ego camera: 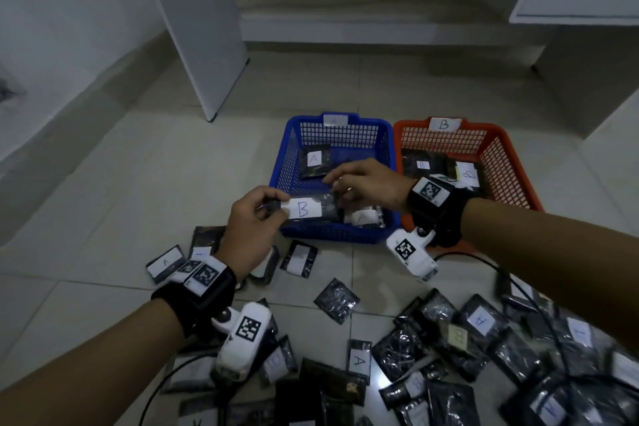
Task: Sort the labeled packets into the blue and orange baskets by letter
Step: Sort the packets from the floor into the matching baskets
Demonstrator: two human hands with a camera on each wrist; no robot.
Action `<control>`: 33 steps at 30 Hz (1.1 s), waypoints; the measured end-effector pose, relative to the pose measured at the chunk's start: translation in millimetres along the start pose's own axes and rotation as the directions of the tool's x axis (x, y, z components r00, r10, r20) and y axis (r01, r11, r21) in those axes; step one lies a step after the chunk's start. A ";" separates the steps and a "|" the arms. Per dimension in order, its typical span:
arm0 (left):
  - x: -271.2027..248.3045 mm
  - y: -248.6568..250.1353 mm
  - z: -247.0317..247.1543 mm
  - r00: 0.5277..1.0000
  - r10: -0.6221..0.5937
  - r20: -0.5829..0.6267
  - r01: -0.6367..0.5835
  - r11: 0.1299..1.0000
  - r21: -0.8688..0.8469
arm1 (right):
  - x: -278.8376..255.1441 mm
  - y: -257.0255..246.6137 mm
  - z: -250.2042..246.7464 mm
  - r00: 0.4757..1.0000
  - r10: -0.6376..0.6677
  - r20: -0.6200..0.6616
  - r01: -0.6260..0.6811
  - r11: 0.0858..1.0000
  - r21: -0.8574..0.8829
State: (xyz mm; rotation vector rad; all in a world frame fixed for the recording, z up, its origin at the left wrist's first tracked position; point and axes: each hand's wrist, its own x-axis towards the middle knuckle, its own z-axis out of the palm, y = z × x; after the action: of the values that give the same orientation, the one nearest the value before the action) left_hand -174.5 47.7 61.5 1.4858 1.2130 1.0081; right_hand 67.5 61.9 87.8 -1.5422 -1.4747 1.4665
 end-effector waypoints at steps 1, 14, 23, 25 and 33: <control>-0.8 4.2 6.2 1.000 0.006 0.018 -0.006 1.000 -0.007 | -8.6 -0.2 0.8 1.000 0.017 0.014 -0.017 0.999 0.049; 46.3 5.4 64.5 0.886 -0.184 0.425 -0.203 0.670 0.714 | -90.7 45.1 -124.9 0.883 -0.032 -0.468 -0.081 0.972 -0.219; 50.5 -4.2 87.4 0.796 -0.305 0.524 -0.387 0.409 0.826 | -90.6 105.3 -151.2 0.936 0.187 -0.298 -0.316 0.820 -0.477; 54.1 -11.0 86.1 0.825 -0.256 0.504 -0.360 0.451 0.817 | -84.1 108.7 -147.7 0.947 0.206 -0.247 -0.306 0.816 -0.491; 37.7 -15.8 95.0 0.821 -0.126 0.557 -0.400 0.569 0.719 | -71.6 126.0 -138.6 0.952 0.240 -0.187 -0.303 0.672 -0.676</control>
State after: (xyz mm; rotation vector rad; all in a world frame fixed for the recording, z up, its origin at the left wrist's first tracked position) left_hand -80.0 70.7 26.2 2.4289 1.1534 -0.0486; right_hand 251.2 3.5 32.2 -2.3311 -1.9451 0.9843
